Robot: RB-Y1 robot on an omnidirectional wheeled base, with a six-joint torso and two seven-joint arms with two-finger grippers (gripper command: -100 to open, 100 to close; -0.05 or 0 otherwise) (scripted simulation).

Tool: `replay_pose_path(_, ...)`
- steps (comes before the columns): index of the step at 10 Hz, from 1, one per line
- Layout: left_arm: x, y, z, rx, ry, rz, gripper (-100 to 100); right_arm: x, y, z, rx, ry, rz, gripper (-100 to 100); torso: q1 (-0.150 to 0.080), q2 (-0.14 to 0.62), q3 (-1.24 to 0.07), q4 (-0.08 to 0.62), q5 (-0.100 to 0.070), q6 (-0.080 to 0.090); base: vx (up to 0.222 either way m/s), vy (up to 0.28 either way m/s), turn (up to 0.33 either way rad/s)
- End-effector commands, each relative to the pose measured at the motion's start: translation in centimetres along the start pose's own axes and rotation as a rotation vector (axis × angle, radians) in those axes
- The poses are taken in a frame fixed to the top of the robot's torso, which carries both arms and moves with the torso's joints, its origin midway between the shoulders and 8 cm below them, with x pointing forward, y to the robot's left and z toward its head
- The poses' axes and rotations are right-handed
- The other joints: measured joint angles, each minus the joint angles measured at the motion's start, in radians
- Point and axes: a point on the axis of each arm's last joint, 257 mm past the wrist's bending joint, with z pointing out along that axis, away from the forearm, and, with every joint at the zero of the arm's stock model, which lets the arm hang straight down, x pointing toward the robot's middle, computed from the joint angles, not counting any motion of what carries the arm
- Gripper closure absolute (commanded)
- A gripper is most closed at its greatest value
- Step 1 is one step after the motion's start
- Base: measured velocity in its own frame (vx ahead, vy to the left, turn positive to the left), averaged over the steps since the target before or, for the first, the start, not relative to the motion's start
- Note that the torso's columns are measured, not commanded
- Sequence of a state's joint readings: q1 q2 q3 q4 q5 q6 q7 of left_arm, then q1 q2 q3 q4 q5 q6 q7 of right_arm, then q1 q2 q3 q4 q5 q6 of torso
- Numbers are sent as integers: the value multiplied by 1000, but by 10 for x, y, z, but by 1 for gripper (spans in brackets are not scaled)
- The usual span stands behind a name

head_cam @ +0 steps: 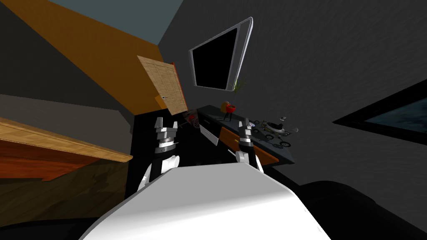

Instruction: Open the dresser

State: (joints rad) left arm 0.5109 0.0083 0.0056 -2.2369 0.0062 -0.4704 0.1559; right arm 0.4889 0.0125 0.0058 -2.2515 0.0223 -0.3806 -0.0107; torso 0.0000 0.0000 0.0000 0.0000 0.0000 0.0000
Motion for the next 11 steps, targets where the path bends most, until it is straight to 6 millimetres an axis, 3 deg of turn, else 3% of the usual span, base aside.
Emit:
replay_pose_path(1, 0, 0, 0, 0, 0, 0, 0, 0, 0, 0, 0, 0, 0, 0, 0, 40, -82, 41, 0, 0, 0, 0, 0)
replay_pose_path(9, 0, 0, 0, 0, 0, 0, 0, 0, 0, 0, 0, 0, 0, 0, 0, 618, -1234, 617, 0, 0, 0, 0, 0)
replay_pose_path(10, 0, 0, 0, 0, 0, 0, 0, 6, -8, 0, 20, 37, -28, -100, 0, 691, -1382, 691, 0, 0, 19, 21, 33)
replay_pose_path(11, 0, 0, 0, 0, 0, 0, 0, 11, -17, 0, 40, 66, -54, -100, 1, 724, -1451, 724, 0, 0, 31, 47, 71)
